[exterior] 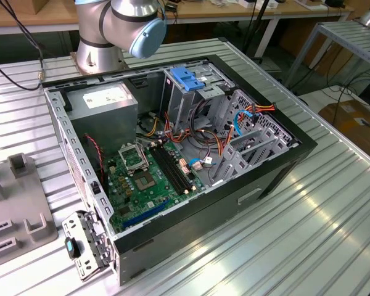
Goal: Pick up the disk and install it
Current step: 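Pick up the disk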
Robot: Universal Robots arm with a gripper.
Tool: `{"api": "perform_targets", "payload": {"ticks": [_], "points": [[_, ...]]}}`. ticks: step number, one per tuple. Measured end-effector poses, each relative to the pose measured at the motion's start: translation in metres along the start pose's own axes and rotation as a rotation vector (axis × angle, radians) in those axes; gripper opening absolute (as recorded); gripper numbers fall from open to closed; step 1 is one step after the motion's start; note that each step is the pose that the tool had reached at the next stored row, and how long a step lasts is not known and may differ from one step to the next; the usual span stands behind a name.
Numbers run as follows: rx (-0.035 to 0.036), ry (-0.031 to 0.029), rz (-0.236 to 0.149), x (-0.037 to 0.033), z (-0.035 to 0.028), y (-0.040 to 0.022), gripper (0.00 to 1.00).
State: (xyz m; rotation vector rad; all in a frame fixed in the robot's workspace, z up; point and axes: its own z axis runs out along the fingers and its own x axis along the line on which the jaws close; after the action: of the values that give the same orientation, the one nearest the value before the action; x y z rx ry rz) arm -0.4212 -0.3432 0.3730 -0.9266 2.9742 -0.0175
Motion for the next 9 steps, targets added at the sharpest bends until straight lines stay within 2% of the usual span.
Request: {"api": "perform_targets", "payload": {"ticks": [9], "points": [[-0.0001,-0.0001,-0.006,0.0000,0.0000,0.0000,0.11]]}}
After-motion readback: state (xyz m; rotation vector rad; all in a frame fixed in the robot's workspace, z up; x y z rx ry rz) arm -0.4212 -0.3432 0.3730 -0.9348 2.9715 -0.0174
